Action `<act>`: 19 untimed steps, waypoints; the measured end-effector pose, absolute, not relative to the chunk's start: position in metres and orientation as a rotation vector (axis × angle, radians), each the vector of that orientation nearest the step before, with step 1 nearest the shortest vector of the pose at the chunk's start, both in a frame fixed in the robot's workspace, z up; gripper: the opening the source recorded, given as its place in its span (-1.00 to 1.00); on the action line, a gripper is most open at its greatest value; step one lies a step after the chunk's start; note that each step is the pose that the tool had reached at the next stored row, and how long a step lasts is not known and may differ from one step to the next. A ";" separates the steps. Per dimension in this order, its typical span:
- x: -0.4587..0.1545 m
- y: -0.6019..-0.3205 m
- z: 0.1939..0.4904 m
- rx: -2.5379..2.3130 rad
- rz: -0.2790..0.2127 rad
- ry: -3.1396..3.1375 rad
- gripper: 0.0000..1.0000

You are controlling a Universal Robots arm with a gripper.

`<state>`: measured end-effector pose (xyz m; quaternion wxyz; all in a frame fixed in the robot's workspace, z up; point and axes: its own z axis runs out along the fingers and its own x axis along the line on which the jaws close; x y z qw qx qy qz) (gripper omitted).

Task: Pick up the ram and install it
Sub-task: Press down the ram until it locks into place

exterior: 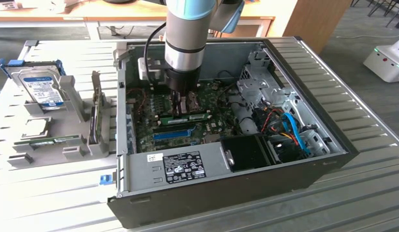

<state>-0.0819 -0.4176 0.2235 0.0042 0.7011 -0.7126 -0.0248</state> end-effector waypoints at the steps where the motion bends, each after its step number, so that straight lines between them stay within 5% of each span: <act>1: -0.082 -0.418 0.226 2.196 -0.077 -2.232 -0.79; 19: -0.082 -0.418 0.259 2.195 -0.077 -2.231 -0.79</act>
